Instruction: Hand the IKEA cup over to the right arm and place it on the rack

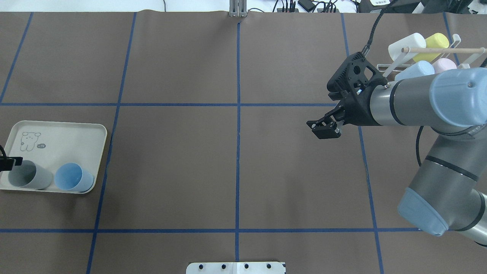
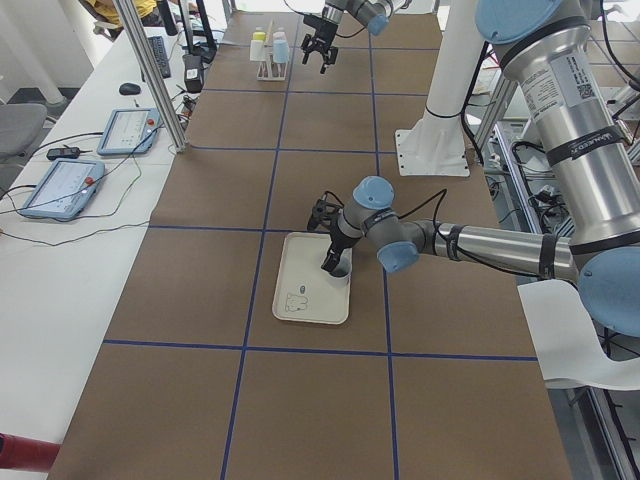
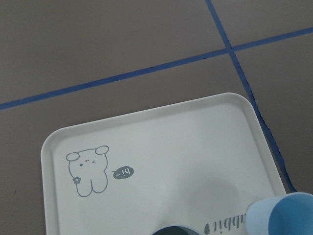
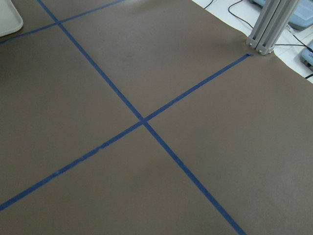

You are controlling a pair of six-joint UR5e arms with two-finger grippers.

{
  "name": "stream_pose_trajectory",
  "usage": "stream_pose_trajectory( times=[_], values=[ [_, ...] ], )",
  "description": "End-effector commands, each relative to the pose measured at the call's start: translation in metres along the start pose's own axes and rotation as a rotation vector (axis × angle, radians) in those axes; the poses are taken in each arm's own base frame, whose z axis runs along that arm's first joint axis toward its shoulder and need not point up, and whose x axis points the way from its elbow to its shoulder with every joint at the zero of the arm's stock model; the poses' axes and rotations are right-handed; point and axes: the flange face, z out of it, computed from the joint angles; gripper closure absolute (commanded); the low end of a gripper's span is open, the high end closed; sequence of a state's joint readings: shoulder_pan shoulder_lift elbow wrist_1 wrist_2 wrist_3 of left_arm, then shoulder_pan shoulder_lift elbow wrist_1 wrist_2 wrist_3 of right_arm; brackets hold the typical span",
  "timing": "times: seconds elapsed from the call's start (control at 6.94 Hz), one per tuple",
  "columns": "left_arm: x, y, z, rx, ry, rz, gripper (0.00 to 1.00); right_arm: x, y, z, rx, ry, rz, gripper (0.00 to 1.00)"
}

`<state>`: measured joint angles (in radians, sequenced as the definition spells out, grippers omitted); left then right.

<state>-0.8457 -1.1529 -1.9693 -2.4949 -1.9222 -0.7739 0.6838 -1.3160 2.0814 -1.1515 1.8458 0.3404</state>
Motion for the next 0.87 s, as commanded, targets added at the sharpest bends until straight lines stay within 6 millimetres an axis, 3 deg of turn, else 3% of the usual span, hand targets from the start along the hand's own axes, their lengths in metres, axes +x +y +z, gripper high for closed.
stream_pose_trajectory(
  times=[0.0,0.29,0.72],
  values=[
    [-0.017,0.015,0.019,-0.001,-0.004,-0.005,0.03,-0.002,-0.003,0.001,-0.013,-0.004,0.003,0.01],
    [-0.035,0.027,0.03,0.013,0.001,0.001,0.18,-0.002,-0.003,0.002,-0.014,-0.002,0.003,0.01],
    [-0.032,0.032,0.035,0.001,0.013,0.009,0.5,-0.001,-0.001,0.005,-0.019,0.001,0.001,0.01]
  ],
)
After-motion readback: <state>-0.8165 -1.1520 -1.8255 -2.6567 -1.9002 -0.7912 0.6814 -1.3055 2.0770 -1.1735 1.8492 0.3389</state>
